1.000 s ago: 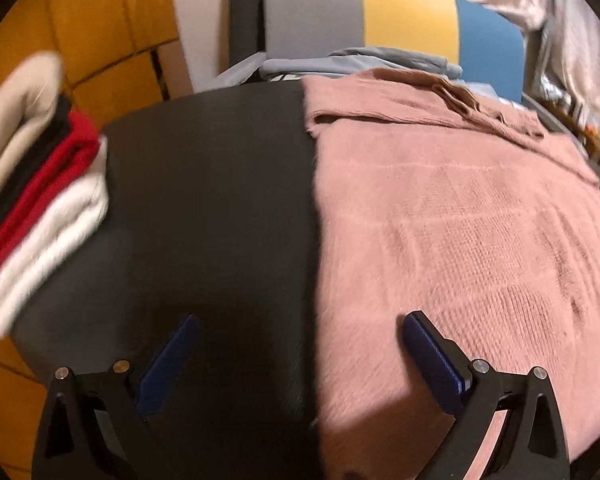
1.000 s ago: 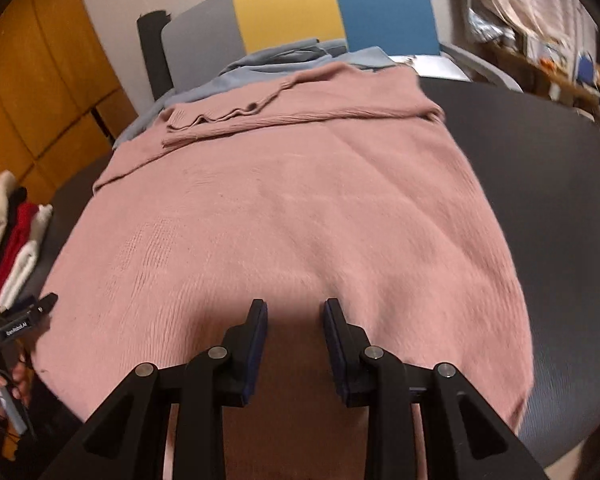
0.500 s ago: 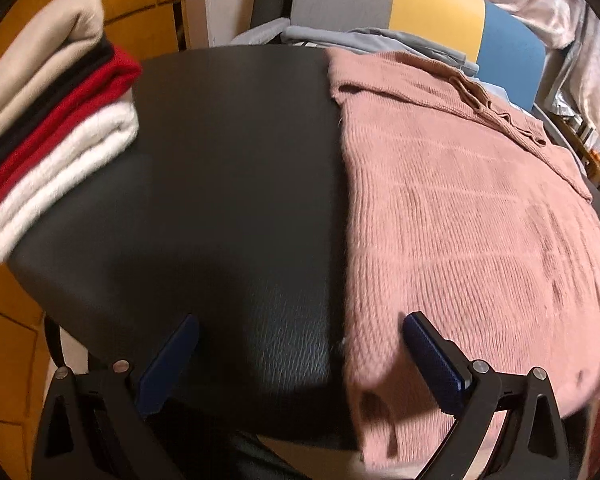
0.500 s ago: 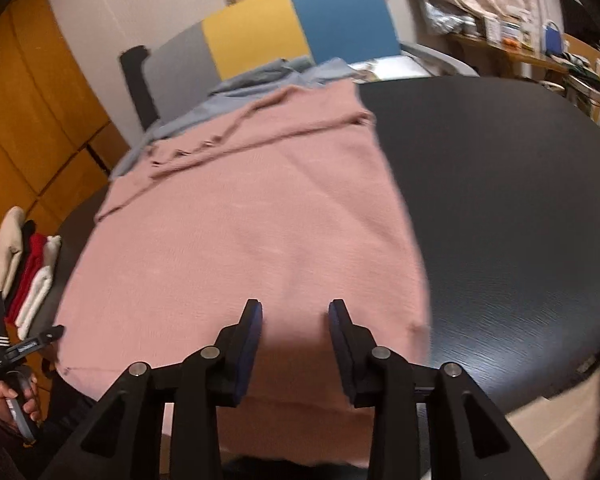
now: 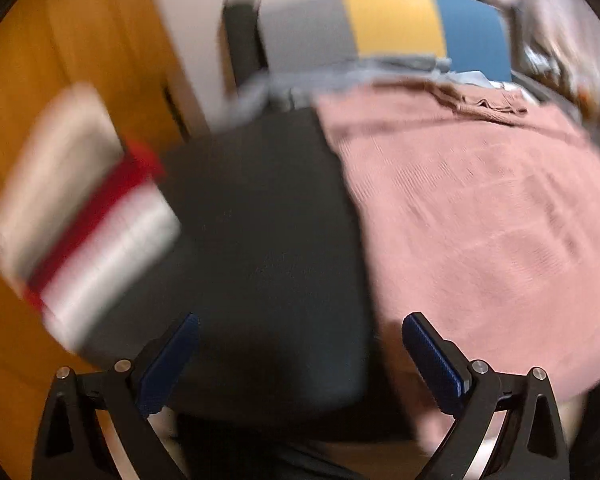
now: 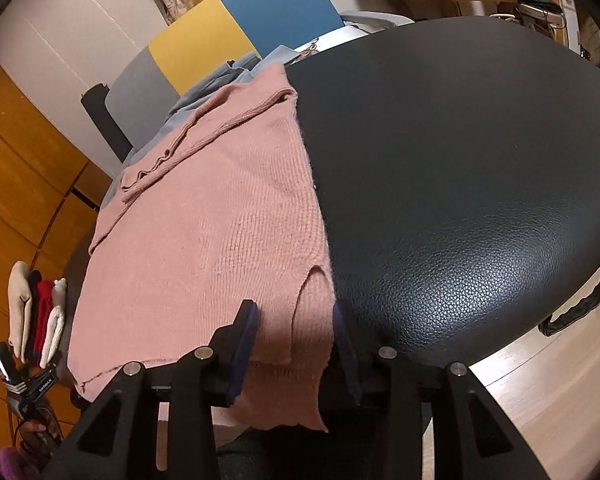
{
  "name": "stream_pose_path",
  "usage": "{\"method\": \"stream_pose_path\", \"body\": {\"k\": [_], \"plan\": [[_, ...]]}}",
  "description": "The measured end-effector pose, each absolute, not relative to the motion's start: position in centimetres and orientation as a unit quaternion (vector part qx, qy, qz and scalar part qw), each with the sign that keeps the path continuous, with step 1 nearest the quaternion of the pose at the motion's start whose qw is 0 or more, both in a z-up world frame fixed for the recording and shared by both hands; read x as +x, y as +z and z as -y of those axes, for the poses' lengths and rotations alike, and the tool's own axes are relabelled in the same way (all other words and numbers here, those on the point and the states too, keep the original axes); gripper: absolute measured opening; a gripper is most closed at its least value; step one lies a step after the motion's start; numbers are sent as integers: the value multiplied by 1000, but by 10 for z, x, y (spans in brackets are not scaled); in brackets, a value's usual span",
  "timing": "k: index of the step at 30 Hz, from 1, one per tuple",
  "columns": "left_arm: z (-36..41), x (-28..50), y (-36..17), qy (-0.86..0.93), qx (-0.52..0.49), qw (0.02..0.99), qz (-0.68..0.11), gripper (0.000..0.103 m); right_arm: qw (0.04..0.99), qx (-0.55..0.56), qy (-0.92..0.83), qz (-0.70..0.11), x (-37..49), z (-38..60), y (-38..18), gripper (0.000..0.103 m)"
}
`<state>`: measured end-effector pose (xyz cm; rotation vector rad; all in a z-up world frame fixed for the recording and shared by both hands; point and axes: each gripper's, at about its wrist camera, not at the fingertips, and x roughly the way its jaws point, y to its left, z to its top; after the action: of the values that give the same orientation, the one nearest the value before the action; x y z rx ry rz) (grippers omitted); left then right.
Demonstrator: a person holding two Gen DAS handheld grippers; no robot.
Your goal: Fold clothes
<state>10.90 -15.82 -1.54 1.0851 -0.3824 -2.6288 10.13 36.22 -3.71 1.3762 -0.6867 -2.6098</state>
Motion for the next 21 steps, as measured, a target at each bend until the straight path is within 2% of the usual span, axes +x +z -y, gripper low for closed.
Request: {"method": "stream_pose_path", "body": {"k": [3,4,6,10,12,16,21], "plan": [[155,122,-12,-900,308,182,248,103,58,450,-862,226,102,-362,-38,40],[160,123,-13,-900,314,175,248,103,58,449,-863,226,103,-362,-38,40],[176,121,-12,-908,349,135,189,102,59,448,-863,225,104,-362,-38,41],[212,112,-9,-914,405,16,-17,101,64,449,-862,228,104,-364,-38,41],[213,104,-18,-893,440,-29,-90,101,69,448,-860,237,103,-366,-39,42],[193,97,-45,-871,481,-25,-92,101,82,448,-849,268,105,-375,-40,42],[173,106,-47,-869,486,-58,-68,102,103,447,-836,302,110,-384,-45,42]]}}
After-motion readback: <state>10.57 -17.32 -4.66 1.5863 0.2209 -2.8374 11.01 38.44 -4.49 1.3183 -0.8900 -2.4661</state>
